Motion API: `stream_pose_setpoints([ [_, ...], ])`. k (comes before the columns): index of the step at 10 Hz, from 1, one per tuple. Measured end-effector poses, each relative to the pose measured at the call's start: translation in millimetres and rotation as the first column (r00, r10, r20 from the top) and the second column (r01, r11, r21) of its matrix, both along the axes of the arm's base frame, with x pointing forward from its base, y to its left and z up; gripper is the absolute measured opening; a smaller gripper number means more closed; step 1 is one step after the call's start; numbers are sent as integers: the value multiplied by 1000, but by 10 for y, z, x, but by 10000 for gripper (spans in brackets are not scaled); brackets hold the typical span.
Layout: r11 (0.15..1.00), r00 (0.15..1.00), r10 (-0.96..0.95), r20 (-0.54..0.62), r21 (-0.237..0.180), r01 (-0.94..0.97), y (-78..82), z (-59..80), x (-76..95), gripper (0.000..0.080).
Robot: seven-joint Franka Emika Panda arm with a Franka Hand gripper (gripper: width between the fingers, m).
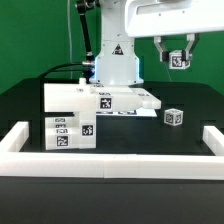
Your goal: Assemble chair
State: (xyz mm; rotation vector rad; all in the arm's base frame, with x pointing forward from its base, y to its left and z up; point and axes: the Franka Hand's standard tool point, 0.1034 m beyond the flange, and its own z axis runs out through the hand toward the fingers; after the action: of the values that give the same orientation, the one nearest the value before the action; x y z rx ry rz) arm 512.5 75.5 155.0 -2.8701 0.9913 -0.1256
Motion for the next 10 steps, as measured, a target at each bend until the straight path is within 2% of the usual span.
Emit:
stream_pose_setpoints([
  [2,1000,1000,0,0,-1,0,-3,-1,1,289],
  [3,999,999,50,-8,-15,-51,-47,4,0,289],
  [4,979,982,187,-33,-74,-189,-300,81,76,289],
  [5,962,969,246,-20,-117,-247,-516,171,207,289],
  [6,940,951,309,-15,-148,-308,-606,211,288,289],
  [7,926,940,341,-14,-166,-338,-621,232,344,290],
  [10,928,941,337,-18,-165,-335,-615,214,327,290],
])
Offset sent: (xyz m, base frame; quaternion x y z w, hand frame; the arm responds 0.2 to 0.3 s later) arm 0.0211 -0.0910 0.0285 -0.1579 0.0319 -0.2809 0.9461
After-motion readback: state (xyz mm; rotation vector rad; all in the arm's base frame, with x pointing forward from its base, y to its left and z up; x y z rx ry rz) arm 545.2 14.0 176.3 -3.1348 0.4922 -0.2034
